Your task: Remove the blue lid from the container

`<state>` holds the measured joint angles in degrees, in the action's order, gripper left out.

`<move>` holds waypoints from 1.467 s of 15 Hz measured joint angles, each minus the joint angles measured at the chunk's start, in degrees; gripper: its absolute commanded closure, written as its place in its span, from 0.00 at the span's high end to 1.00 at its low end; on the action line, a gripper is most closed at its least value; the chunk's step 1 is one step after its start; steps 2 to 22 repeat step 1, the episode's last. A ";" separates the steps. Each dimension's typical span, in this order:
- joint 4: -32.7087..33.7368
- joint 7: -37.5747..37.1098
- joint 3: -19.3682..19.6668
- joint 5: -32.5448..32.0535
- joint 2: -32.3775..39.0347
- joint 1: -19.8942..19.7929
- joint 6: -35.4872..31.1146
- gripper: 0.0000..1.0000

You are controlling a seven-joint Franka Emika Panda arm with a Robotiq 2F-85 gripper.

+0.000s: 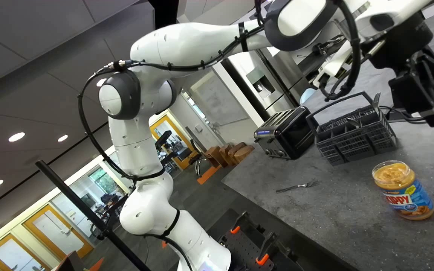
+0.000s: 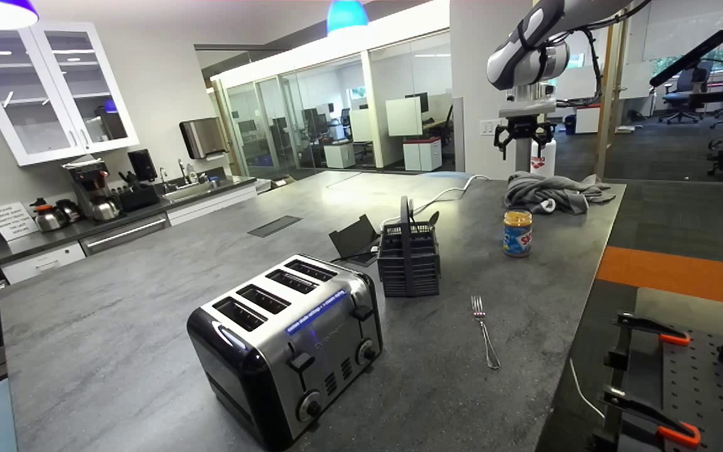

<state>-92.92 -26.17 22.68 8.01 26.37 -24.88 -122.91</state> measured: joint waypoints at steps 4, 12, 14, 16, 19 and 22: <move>-0.06 0.00 0.01 0.00 0.00 0.00 0.00 1.00; -0.06 0.00 0.01 0.00 0.00 0.00 0.00 1.00; -0.06 0.00 0.01 0.00 0.00 0.00 0.00 1.00; -0.06 0.00 0.01 0.00 0.00 0.00 0.00 1.00; -0.06 0.00 0.01 0.00 0.00 0.00 0.00 1.00; -0.06 0.00 0.01 0.00 0.00 0.00 0.00 1.00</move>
